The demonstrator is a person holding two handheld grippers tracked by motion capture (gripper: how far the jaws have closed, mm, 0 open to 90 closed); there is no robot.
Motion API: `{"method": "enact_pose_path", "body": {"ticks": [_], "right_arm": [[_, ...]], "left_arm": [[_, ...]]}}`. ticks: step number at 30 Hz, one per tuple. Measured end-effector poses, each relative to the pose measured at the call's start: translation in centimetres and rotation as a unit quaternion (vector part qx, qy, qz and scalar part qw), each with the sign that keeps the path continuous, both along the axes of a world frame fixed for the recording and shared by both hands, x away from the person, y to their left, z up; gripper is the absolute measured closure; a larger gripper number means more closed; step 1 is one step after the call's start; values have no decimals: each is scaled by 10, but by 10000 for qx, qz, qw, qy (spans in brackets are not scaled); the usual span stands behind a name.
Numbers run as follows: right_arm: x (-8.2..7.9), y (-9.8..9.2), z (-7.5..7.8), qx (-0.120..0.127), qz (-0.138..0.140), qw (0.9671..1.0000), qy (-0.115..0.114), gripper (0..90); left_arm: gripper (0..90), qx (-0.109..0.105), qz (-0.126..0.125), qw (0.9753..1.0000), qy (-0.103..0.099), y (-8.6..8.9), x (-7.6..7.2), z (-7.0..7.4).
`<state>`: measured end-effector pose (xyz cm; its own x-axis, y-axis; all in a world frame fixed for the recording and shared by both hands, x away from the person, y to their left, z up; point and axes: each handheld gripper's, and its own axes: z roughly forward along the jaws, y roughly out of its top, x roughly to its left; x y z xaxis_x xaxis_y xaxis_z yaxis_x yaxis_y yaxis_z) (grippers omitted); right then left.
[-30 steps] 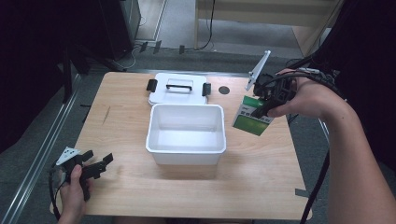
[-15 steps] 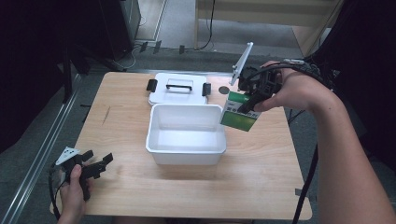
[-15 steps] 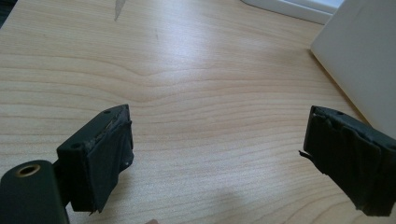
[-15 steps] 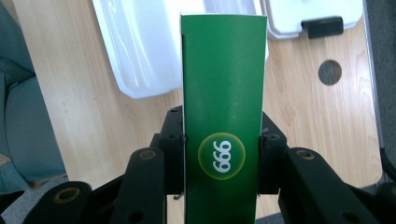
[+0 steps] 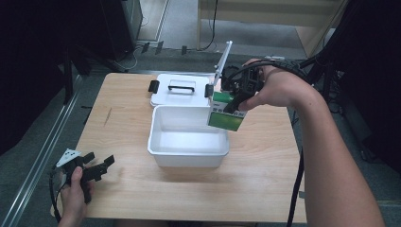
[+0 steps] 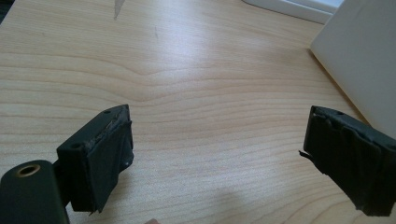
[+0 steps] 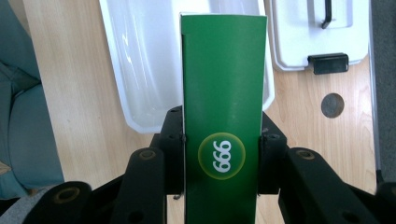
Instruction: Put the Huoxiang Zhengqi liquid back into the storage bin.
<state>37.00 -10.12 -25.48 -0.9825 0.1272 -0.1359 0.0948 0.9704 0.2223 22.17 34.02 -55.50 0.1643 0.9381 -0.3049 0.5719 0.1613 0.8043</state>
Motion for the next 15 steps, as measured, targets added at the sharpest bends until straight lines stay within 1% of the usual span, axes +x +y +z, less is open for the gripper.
{"method": "enact_pose_path", "body": {"ticks": [7,8,9,10,15], "right_arm": [[1,18,-4,-22,147,9999,22,643],[1,21,-5,1,209,9998,33,643],[1,23,-5,-39,219,9997,28,643],[2,26,-7,-21,299,9995,11,643],[2,34,-14,-96,517,9986,-5,643]], "left_arm": [[91,4,-3,10000,6,0,0,0],[91,-1,2,10000,3,0,0,0],[91,1,0,10000,6,0,0,0],[91,-2,-2,10000,6,0,0,0],[91,-17,-1,10000,2,0,0,0]]}}
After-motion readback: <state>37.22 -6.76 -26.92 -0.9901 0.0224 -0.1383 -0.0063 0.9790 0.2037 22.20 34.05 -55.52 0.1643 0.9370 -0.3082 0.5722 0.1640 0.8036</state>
